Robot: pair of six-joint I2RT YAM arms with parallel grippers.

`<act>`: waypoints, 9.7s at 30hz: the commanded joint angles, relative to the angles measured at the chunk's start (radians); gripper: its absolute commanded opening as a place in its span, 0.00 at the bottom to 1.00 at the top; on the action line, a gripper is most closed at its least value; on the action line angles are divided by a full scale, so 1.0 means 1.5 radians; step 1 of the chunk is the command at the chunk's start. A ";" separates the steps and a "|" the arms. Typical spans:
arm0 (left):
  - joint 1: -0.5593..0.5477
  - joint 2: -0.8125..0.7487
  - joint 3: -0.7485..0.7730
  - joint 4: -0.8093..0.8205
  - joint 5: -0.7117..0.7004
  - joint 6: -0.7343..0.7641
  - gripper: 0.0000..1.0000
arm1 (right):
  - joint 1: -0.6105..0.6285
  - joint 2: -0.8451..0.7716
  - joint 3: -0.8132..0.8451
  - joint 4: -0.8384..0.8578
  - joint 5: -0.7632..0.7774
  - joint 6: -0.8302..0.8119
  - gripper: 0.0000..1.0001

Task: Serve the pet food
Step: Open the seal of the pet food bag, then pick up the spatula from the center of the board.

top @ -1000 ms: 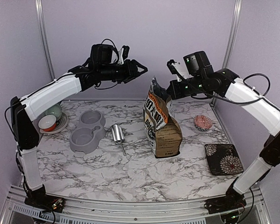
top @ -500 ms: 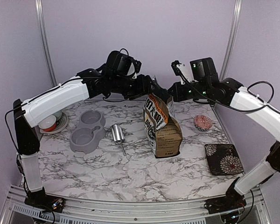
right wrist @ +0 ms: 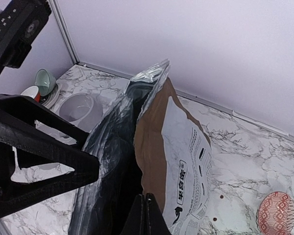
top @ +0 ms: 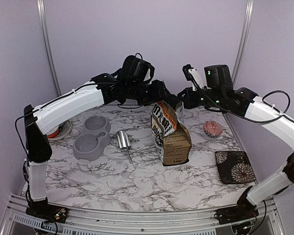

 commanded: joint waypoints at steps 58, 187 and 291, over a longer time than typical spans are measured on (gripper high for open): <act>-0.029 -0.009 -0.099 0.088 -0.098 0.034 0.00 | 0.013 0.252 0.346 -0.280 0.100 0.109 0.27; 0.020 -0.233 -0.603 0.049 -0.077 -0.020 0.75 | 0.006 0.053 0.272 -0.077 0.162 -0.129 0.46; 0.027 -0.365 -0.840 0.310 -0.269 0.205 0.00 | 0.008 0.031 0.179 0.029 -0.165 -0.141 0.57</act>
